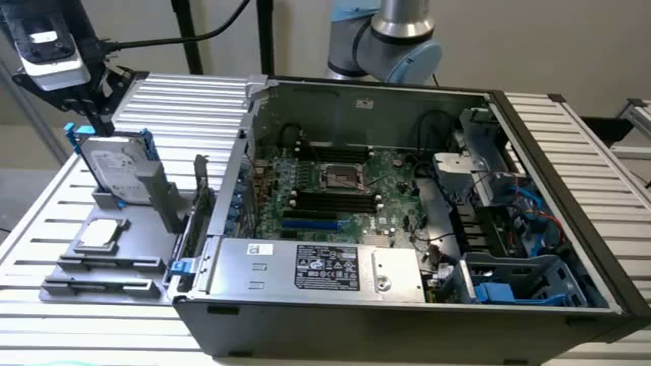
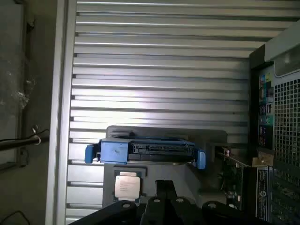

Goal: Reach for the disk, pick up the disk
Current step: 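Pick up the disk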

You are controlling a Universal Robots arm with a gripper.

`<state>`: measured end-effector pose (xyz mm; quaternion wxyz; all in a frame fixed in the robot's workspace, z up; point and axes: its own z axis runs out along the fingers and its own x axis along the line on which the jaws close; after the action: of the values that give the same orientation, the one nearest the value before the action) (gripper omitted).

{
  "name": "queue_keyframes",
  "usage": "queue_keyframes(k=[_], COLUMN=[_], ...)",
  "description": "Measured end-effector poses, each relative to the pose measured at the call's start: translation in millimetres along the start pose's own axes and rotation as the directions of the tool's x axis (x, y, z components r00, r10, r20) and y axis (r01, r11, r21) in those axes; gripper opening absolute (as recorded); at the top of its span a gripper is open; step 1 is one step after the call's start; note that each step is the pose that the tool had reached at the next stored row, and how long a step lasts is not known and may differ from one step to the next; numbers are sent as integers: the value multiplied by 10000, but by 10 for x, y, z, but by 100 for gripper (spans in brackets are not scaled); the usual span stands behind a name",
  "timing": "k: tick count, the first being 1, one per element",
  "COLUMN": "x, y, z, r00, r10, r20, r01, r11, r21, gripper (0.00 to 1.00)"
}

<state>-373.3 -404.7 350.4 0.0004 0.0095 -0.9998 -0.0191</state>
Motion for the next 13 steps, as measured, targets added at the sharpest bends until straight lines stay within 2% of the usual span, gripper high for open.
queue_keyframes(k=[13], x=[0], y=[0], z=[0], r00=[10000], r10=[0], r20=[0], r01=[0], r11=[10000], r21=[0], gripper=[11])
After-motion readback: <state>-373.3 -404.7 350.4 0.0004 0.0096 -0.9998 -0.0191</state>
